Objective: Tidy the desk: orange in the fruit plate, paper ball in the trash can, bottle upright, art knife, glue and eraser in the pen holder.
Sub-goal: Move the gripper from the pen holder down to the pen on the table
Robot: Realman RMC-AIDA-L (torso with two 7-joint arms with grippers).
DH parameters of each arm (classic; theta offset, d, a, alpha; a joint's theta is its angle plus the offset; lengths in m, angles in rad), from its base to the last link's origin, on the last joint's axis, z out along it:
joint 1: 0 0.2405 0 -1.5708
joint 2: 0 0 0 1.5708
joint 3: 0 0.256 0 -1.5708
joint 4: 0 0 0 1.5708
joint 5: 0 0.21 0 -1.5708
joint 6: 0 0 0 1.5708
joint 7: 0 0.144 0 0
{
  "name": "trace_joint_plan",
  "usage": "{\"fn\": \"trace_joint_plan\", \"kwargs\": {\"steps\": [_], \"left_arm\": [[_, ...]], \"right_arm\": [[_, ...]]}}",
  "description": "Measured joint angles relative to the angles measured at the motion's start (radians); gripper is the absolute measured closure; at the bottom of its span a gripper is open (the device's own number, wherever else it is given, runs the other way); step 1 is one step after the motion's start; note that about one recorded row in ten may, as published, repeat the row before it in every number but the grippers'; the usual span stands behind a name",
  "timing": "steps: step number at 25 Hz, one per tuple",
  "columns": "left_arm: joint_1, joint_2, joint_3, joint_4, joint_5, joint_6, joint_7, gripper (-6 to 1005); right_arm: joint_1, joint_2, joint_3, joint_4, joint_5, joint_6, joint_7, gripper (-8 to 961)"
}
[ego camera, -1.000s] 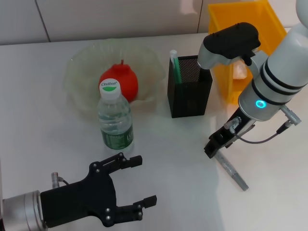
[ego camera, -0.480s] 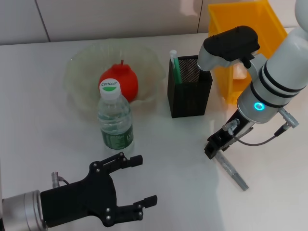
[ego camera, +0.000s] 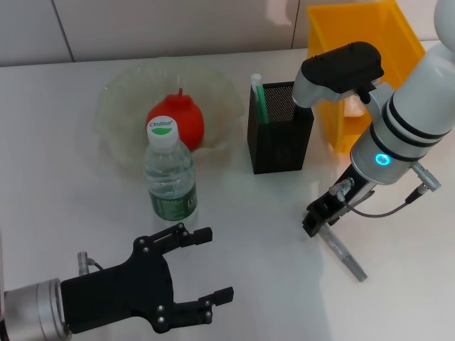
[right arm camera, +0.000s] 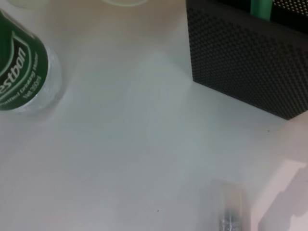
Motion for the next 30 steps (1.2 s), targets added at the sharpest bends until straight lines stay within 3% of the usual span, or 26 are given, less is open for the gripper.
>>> {"fn": "trace_joint_plan", "kwargs": {"steps": [30], "left_arm": [[0.006,0.000,0.000,0.000,0.001,0.002,0.000,169]], "right_arm": [[0.011,0.000,-0.009,0.030,0.000,0.002,-0.001,566]]}}
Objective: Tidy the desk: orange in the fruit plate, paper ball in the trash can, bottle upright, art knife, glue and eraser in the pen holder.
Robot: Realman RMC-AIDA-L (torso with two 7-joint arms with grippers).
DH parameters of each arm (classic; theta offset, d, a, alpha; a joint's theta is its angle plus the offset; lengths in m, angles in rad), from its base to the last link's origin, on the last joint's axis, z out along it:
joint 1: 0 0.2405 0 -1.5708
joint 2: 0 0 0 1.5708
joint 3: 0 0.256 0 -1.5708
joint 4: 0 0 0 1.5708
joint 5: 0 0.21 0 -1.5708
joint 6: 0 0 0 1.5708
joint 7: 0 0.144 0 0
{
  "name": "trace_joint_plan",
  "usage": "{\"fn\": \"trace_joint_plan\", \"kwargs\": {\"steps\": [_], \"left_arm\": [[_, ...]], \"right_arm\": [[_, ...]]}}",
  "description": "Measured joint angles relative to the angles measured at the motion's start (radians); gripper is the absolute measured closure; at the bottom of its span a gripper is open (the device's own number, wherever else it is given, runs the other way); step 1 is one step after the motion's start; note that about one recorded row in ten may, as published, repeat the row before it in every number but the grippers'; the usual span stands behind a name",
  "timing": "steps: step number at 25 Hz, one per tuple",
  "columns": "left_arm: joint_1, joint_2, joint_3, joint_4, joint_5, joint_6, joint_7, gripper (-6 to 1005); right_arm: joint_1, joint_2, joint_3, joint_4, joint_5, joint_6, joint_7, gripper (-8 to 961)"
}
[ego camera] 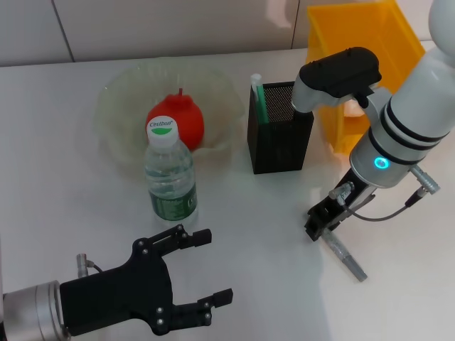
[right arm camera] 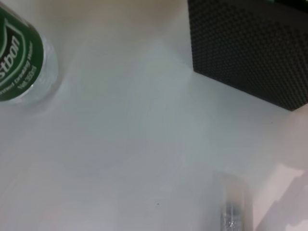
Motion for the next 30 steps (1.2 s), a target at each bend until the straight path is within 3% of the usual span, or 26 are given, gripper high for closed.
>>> {"fn": "trace_joint_plan", "kwargs": {"steps": [7,11,16,19,20,24,25,26,29,30], "left_arm": [[-0.001,0.000,0.000,0.000,0.001,0.001,0.000,169],[-0.002,0.000,0.000,0.000,0.000,0.002,0.000,169],[0.000,0.000,0.000,0.000,-0.001,0.009,0.000,169],[0.000,0.000,-0.002,0.000,-0.001,0.021,0.000,170],[0.000,0.000,-0.003,0.000,-0.001,0.025,0.000,170],[-0.001,0.001,-0.009,0.000,-0.001,0.030,-0.001,170],[-0.001,0.001,-0.010,0.000,-0.001,0.030,-0.001,170],[-0.001,0.001,-0.010,0.000,-0.001,0.030,-0.001,170],[-0.002,0.000,-0.010,0.000,-0.002,0.030,-0.002,170],[-0.002,0.000,-0.010,0.000,-0.002,0.030,-0.002,170]], "right_arm": [[-0.003,0.000,-0.013,-0.019,0.000,0.002,-0.005,745],[-0.018,0.000,-0.016,-0.058,0.002,-0.002,-0.008,767],[-0.086,-0.009,0.009,-0.228,0.064,-0.035,-0.020,795],[-0.145,-0.009,0.078,-0.395,0.087,-0.079,-0.061,807],[-0.195,-0.008,0.143,-0.523,0.124,-0.106,-0.106,807],[-0.270,-0.005,0.231,-0.674,0.204,-0.089,-0.202,809],[-0.328,-0.004,0.276,-0.733,0.277,-0.028,-0.286,810],[-0.328,-0.004,0.276,-0.733,0.277,-0.028,-0.286,810],[-0.420,-0.002,0.311,-0.759,0.408,0.110,-0.447,811],[-0.474,-0.002,0.313,-0.740,0.524,0.215,-0.582,812]]}}
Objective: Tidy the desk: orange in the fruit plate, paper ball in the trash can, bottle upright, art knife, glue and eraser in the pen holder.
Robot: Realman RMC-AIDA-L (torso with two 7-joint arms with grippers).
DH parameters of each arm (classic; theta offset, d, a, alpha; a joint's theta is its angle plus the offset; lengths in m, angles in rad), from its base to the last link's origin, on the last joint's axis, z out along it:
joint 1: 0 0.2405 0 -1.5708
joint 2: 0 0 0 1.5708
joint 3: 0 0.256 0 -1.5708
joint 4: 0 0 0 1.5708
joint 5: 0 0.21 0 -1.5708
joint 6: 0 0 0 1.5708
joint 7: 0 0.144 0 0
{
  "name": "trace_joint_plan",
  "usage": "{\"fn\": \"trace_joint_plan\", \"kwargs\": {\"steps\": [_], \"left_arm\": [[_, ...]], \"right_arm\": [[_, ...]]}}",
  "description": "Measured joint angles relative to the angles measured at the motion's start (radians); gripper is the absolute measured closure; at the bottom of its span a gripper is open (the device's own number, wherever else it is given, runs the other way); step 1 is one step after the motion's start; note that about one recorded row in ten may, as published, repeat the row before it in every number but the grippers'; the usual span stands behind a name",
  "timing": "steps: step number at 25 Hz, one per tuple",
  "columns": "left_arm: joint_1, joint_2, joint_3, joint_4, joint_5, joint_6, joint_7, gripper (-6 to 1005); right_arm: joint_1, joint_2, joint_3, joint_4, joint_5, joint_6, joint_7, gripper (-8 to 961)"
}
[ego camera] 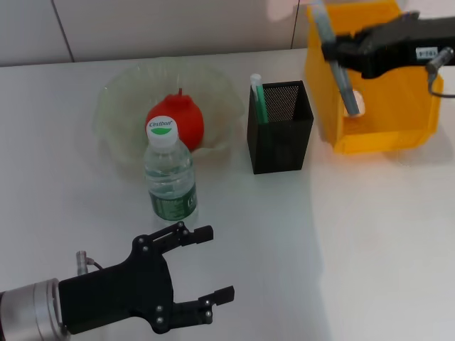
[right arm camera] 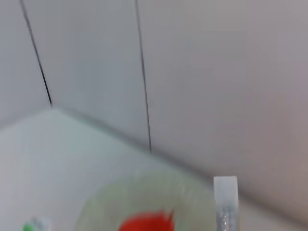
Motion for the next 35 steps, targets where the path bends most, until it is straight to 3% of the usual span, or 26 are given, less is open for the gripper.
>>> {"fn": "trace_joint_plan", "kwargs": {"steps": [1,6,9,10,11,14,21,35], "left_arm": [[-0.003,0.000,0.000,-0.001,0.000,-0.001,-0.004,170],[-0.012,-0.001,0.000,-0.001,-0.003,-0.007,-0.024,170],[-0.013,-0.002,0.001,-0.005,-0.017,-0.003,-0.031,170],[-0.014,-0.002,0.001,-0.007,-0.024,-0.002,-0.034,170],[-0.014,-0.002,0.001,-0.010,-0.030,0.001,-0.038,170],[-0.015,-0.003,0.001,-0.014,-0.033,0.005,-0.046,170],[-0.013,-0.003,0.001,-0.018,-0.034,0.008,-0.060,170],[0.001,-0.003,0.010,-0.028,-0.032,0.010,-0.062,169]], "right_arm": [[0.000,0.000,0.000,0.000,0.000,0.000,0.000,812],[-0.061,-0.001,-0.020,0.235,0.441,0.166,-0.471,813],[-0.049,-0.001,-0.021,0.438,0.673,0.174,-0.774,813],[-0.038,-0.001,-0.021,0.563,0.789,0.162,-0.956,813],[-0.038,-0.001,-0.021,0.563,0.789,0.162,-0.956,813],[-0.017,-0.003,-0.018,0.739,0.928,0.127,-1.202,814],[0.051,-0.006,-0.006,1.055,1.106,0.059,-1.510,814],[0.142,-0.005,0.002,1.321,1.136,0.049,-1.657,784]]}}
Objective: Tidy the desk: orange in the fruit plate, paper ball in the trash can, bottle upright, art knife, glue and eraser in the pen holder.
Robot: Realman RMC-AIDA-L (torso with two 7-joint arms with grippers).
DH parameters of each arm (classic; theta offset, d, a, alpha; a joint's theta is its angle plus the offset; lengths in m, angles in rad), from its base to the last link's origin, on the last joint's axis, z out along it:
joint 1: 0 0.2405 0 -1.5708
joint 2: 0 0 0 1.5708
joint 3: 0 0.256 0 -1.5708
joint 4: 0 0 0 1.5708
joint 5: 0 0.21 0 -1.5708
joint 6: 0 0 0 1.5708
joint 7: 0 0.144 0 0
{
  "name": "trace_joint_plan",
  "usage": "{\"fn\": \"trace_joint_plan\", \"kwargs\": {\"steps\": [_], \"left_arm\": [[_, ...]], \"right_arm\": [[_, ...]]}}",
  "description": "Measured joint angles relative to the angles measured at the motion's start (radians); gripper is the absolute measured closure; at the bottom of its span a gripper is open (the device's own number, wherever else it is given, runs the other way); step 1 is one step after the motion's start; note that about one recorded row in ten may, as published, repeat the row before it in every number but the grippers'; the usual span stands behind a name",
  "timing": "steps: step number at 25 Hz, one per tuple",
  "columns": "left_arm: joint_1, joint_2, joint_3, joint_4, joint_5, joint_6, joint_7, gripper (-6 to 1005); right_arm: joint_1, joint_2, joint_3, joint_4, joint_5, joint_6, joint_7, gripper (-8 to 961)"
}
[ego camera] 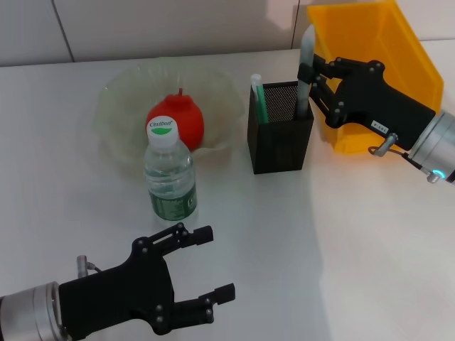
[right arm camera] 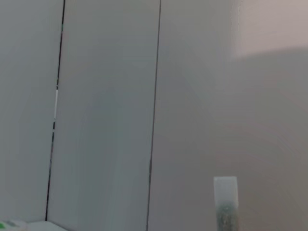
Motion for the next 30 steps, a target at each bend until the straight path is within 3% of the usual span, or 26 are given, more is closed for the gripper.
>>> {"fn": "trace_joint_plan", "kwargs": {"steps": [6,30], "left_arm": [[-0.005,0.000,0.000,0.000,0.005,0.001,-0.003,169],[-0.009,0.000,0.000,0.000,-0.001,0.010,0.000,177]], "right_arm": [[0.031,0.000,0.028,0.076,0.001,0.006,-0.033,764],[0.031,0.003,0.029,0.097,0.001,0.036,-0.037,682]]}}
